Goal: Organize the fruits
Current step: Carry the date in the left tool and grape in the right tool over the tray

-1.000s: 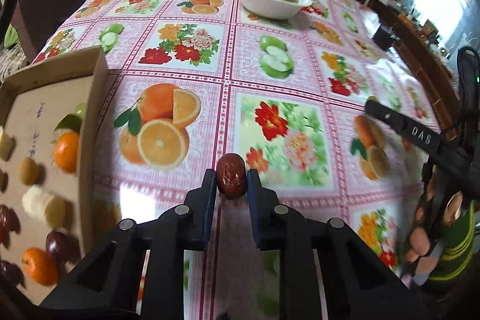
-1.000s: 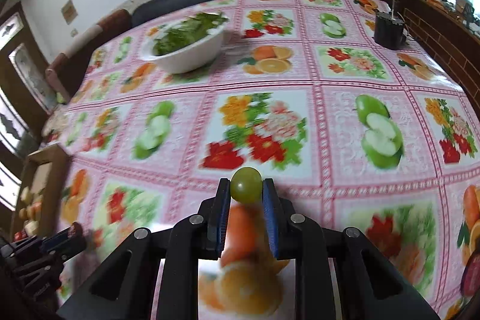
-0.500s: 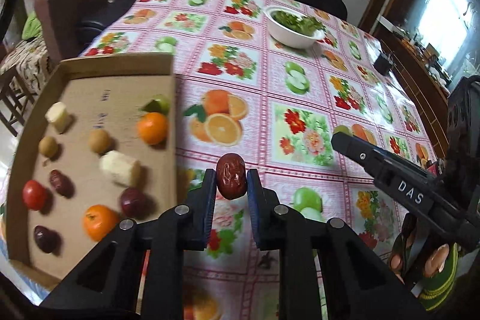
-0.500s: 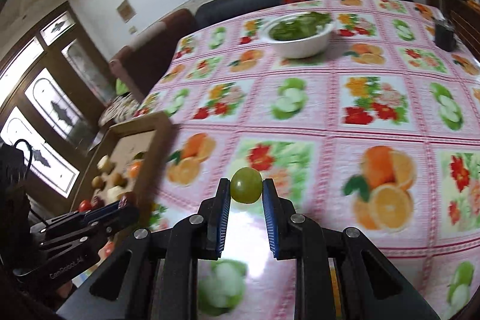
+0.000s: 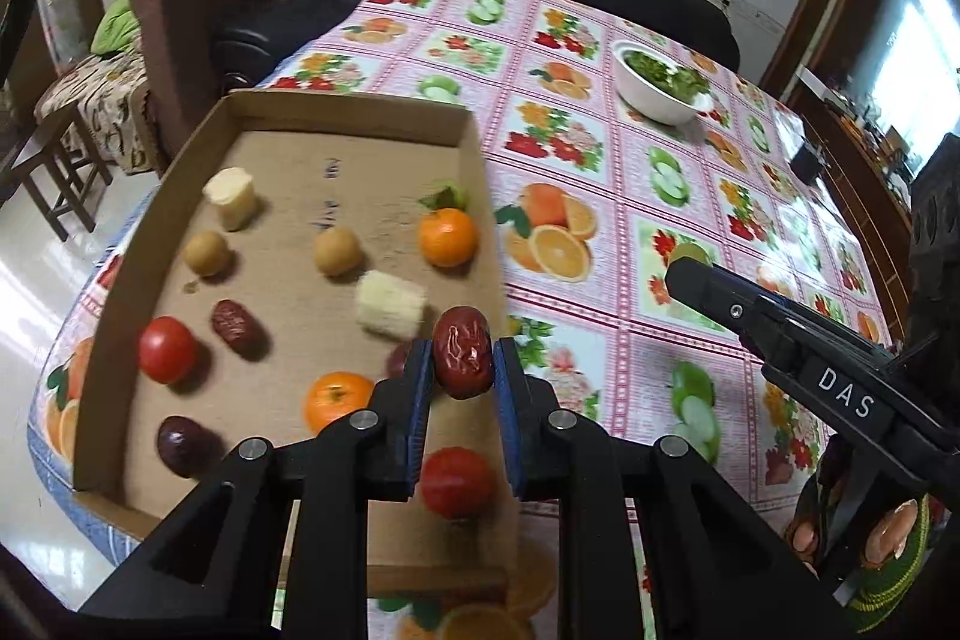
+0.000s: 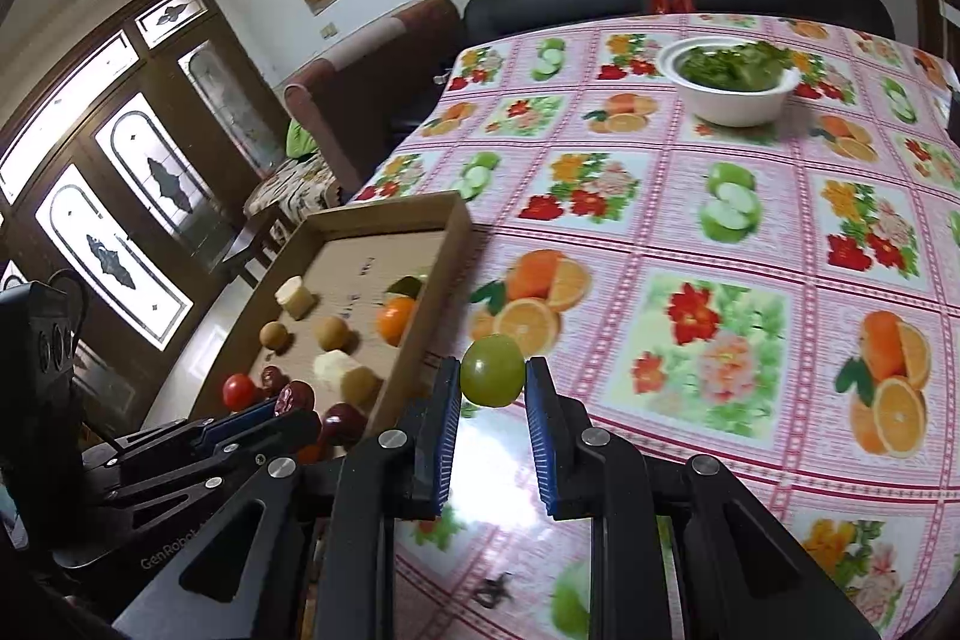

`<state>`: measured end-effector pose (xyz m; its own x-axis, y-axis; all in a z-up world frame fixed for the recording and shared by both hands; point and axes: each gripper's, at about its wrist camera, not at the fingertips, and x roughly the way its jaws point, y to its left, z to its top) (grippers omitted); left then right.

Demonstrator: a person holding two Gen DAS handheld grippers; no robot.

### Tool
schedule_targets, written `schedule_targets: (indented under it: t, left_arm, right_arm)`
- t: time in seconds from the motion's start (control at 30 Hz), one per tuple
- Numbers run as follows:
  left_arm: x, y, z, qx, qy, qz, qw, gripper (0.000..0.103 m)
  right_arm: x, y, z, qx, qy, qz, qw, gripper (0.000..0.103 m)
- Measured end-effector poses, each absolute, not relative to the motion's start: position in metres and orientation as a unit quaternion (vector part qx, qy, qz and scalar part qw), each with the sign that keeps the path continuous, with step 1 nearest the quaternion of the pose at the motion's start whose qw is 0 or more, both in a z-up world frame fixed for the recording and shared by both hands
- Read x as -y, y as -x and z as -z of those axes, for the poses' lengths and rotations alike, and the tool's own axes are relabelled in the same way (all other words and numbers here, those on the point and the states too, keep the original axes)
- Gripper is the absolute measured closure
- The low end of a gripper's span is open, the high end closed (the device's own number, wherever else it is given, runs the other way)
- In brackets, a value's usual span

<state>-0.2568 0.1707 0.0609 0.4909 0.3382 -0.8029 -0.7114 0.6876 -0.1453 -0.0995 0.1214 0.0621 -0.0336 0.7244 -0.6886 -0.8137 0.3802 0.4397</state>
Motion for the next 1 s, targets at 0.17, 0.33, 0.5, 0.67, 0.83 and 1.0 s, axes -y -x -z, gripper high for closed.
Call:
schedule_targets:
  t: [0.17,0.33,0.5,0.67,0.83,1.0]
  left_arm:
    - [-0.180,0.270,-0.060,-0.389,0.244,-0.326,0.826,0.085]
    - [-0.188,0.285,-0.058,-0.384,0.255,-0.330,0.824,0.085]
    - [-0.199,0.308,-0.051,-0.385,0.273,-0.334,0.816,0.085]
    - [-0.202,0.325,-0.046,-0.386,0.283,-0.328,0.814,0.085]
    - [-0.203,0.326,-0.040,-0.392,0.292,-0.318,0.812,0.085]
    - [-0.210,0.321,-0.041,-0.388,0.294,-0.322,0.812,0.085]
  right_arm:
    - [-0.136,0.113,-0.063,-0.456,0.057,-0.564,0.686,0.081]
    - [-0.148,0.122,-0.063,-0.456,0.065,-0.570,0.680,0.081]
    - [-0.165,0.133,-0.061,-0.457,0.078,-0.578,0.671,0.081]
    - [-0.187,0.144,-0.054,-0.462,0.090,-0.588,0.658,0.081]
    - [-0.217,0.158,-0.051,-0.463,0.105,-0.600,0.644,0.081]
    - [-0.247,0.162,-0.043,-0.465,0.119,-0.599,0.640,0.081]
